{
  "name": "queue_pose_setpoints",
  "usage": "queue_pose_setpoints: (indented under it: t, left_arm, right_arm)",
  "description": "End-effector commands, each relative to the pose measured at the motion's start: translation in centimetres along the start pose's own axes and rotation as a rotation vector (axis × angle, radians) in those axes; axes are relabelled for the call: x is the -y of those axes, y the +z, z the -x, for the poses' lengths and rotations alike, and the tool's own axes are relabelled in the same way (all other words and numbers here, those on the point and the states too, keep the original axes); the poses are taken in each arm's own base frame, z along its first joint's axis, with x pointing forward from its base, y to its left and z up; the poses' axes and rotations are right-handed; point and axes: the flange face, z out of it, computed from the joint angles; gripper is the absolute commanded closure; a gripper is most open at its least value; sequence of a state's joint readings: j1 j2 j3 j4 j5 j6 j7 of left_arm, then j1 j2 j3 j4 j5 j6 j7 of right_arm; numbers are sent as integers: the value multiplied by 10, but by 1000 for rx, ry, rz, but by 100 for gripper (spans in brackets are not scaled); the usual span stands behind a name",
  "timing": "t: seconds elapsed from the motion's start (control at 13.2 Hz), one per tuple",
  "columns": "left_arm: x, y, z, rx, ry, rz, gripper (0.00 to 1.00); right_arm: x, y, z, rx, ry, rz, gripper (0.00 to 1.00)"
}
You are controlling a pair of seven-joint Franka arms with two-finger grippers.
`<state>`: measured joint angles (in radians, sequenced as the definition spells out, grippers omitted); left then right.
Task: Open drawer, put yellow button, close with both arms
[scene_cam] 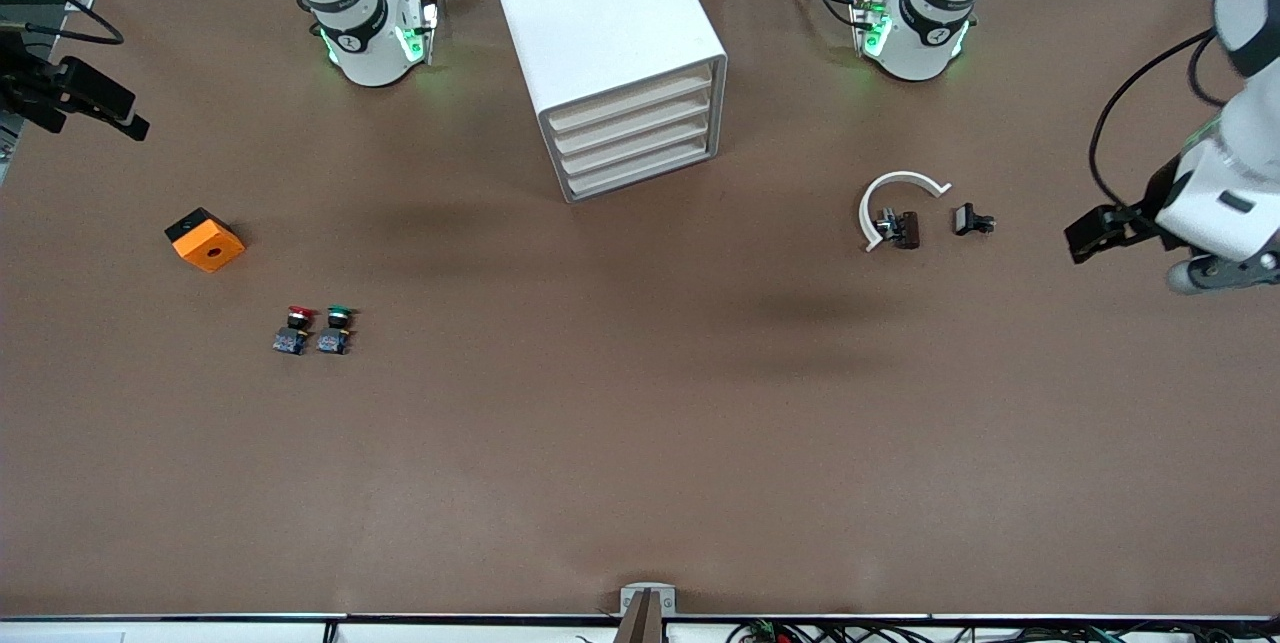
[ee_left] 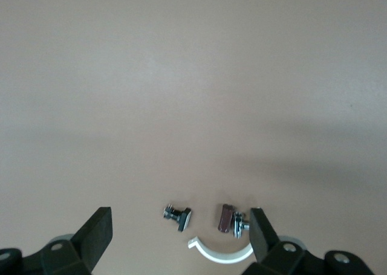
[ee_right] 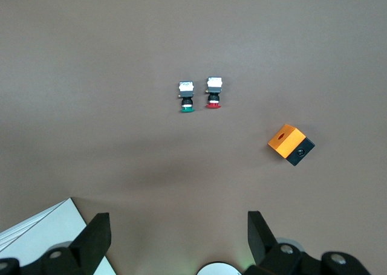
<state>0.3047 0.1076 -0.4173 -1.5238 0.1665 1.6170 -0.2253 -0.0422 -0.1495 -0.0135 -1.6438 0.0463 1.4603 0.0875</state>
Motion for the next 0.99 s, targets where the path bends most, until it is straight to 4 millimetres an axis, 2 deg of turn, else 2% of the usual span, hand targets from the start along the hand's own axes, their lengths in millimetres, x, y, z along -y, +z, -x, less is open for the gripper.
queue_pose_setpoints:
  t: [0.0, 0.08, 0.23, 0.46, 0.68, 0.91]
  left_arm:
    - [4, -32, 7, 22, 16, -6, 0]
    - [3, -49, 19, -3, 15, -15, 0]
    - [-13, -74, 41, -30, 34, -16, 0]
    - [0, -94, 71, -14, -2, 99, 0]
    - [-2, -91, 100, 1, 9, 93, 0]
    - [10, -78, 109, 6, 16, 97, 0]
  right_arm:
    - [-2, -4, -2, 1, -2, 15, 0]
    - [-2, -5, -2, -3, -2, 15, 0]
    - [-3, -8, -2, -8, -1, 15, 0]
    - [-4, -7, -2, -4, 0, 24, 0]
    - [-3, -7, -2, -6, -1, 27, 0]
    - [-3, -7, -2, -6, -1, 27, 0]
